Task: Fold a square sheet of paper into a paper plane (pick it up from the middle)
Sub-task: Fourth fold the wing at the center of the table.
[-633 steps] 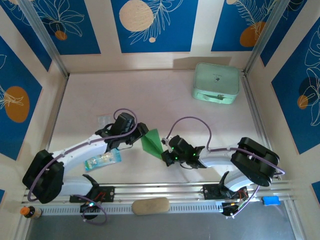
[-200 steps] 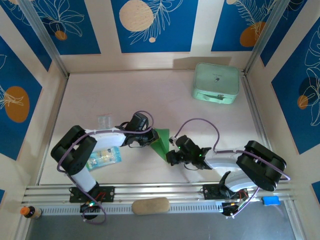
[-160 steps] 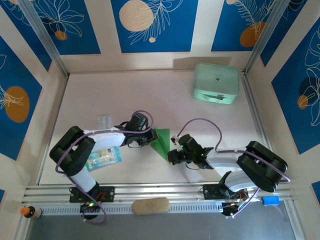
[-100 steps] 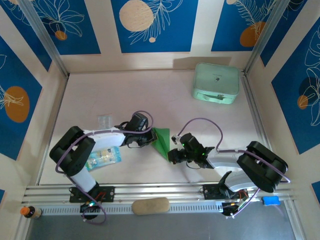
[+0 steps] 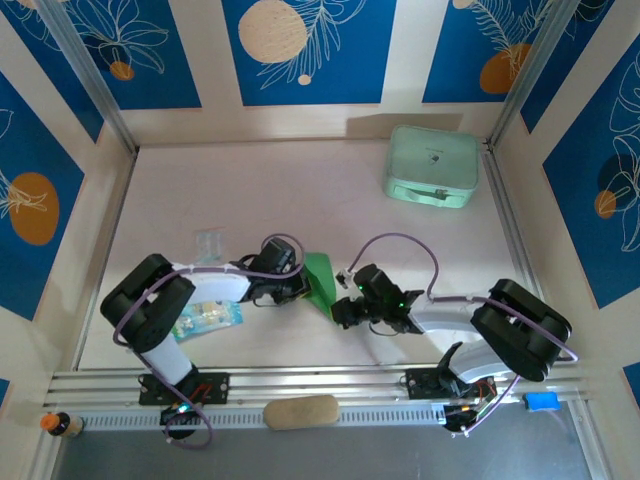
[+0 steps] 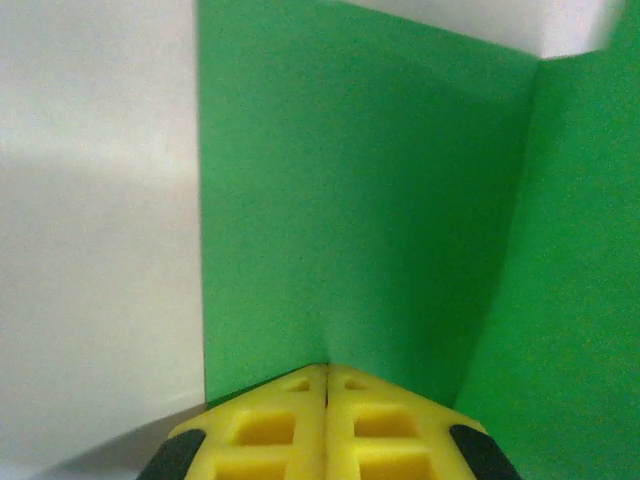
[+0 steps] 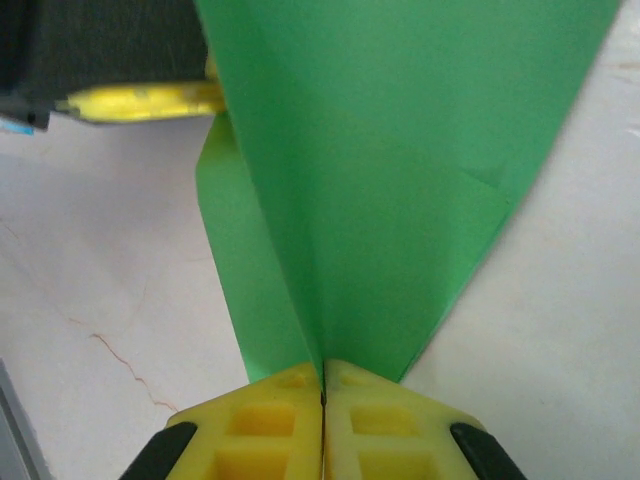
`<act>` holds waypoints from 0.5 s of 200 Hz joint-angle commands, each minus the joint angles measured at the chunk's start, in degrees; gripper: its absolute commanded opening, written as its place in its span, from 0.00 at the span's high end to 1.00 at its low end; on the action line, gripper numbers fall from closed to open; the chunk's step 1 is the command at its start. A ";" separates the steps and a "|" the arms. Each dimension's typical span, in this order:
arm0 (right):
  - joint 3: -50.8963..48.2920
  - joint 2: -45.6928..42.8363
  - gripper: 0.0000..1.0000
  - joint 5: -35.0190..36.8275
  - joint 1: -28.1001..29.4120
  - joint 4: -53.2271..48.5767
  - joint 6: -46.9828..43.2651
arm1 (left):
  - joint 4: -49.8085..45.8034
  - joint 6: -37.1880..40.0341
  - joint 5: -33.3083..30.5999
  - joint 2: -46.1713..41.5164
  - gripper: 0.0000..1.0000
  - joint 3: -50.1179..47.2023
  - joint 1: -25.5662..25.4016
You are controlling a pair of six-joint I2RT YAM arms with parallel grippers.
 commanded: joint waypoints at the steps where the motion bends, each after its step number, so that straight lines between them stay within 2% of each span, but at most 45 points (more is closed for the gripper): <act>1: 1.59 0.50 0.91 0.67 1.60 -2.11 0.75 | -1.47 -4.19 -4.10 -0.82 1.00 -2.95 -2.35; 31: 2.37 0.63 0.90 3.47 3.14 -4.57 -0.03 | -3.46 -5.19 -7.03 -2.64 1.00 -3.73 -2.91; 55: 2.68 1.26 0.90 4.30 3.19 -4.99 -3.28 | -9.82 -3.72 -11.17 -6.08 0.98 -3.56 -2.94; 76: 2.65 2.07 0.90 2.57 2.77 -4.03 -7.46 | -12.83 -3.16 -14.01 -10.22 0.97 -4.53 -2.94; 100: 2.55 3.92 0.90 -0.92 2.00 -1.80 -11.28 | -11.03 -2.86 -13.03 -12.96 0.94 -6.37 -2.93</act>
